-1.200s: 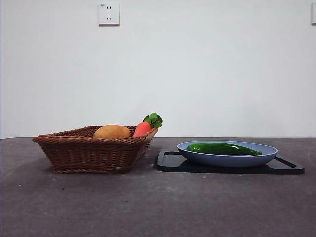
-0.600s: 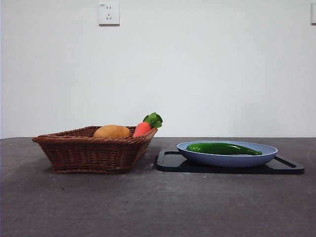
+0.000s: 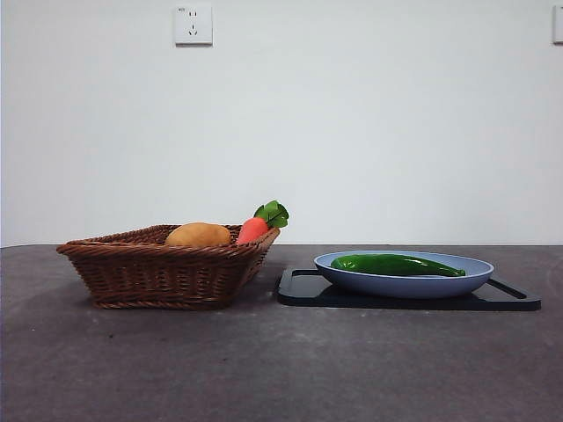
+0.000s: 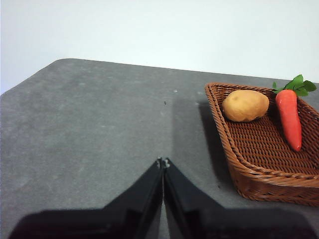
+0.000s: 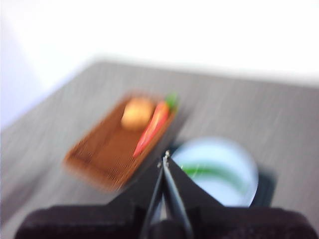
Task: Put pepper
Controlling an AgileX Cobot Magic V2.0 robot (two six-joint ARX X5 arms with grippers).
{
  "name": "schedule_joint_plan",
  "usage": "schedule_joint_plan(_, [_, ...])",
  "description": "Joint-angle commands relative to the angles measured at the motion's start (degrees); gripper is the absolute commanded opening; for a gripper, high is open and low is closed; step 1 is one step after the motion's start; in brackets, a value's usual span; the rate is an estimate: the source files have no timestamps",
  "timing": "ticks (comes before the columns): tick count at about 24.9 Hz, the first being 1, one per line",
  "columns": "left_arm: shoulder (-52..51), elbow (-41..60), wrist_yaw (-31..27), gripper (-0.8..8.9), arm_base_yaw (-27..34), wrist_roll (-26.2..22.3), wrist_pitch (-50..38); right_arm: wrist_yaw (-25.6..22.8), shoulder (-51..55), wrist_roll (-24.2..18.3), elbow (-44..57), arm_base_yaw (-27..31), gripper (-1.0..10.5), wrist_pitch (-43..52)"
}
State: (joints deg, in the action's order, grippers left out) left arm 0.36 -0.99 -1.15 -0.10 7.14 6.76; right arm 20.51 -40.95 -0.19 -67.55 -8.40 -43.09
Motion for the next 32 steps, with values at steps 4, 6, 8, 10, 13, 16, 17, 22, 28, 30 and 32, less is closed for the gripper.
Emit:
schedule_joint_plan(4, [-0.15,0.61,-0.09,0.08,0.17,0.39,-0.74,-6.82,17.38,0.79,29.42,5.81,0.1,25.88])
schedule_joint_plan(6, [-0.15,0.61,-0.09,0.08,0.17,0.39,-0.74,-8.48,21.90,1.14,36.98,6.16,0.1,31.91])
schedule_joint_plan(8, [-0.15,0.61,-0.09,0.08,0.17,0.39,-0.74,-10.58,25.79,1.92,43.25,6.14,0.1,36.28])
schedule_joint_plan(10, [-0.15,0.61,-0.09,0.08,0.17,0.39,-0.74,-12.52,29.24,2.67,48.76,6.14,0.1,39.28])
schedule_joint_plan(13, [-0.15,0.61,-0.09,0.08,0.17,0.39,-0.74,-14.01,33.51,3.41,55.54,6.14,0.1,41.75])
schedule_joint_plan(16, [-0.15,0.61,-0.09,0.08,0.17,0.39,-0.76,-14.95,36.81,3.76,60.35,6.14,0.1,41.70])
schedule_joint_plan(17, [-0.15,0.61,-0.09,0.08,0.17,0.39,-0.72,-14.95,37.70,3.80,61.68,6.14,0.1,41.70])
schedule_joint_plan(22, [-0.15,0.61,-0.09,0.08,0.17,0.39,-0.74,-14.93,40.46,4.76,66.31,6.14,0.1,41.64])
schedule_joint_plan(28, [-0.15,0.61,-0.09,0.08,0.17,0.39,-0.74,-14.99,41.00,5.22,67.10,6.14,0.1,37.66])
schedule_joint_plan(30, [-0.15,0.61,-0.09,0.08,0.17,0.39,-0.74,-14.91,41.00,5.42,67.10,6.14,0.1,35.52])
schedule_joint_plan(32, [-0.15,0.61,-0.09,0.08,0.17,0.39,-0.74,-14.88,41.00,7.06,67.10,6.10,0.1,33.27])
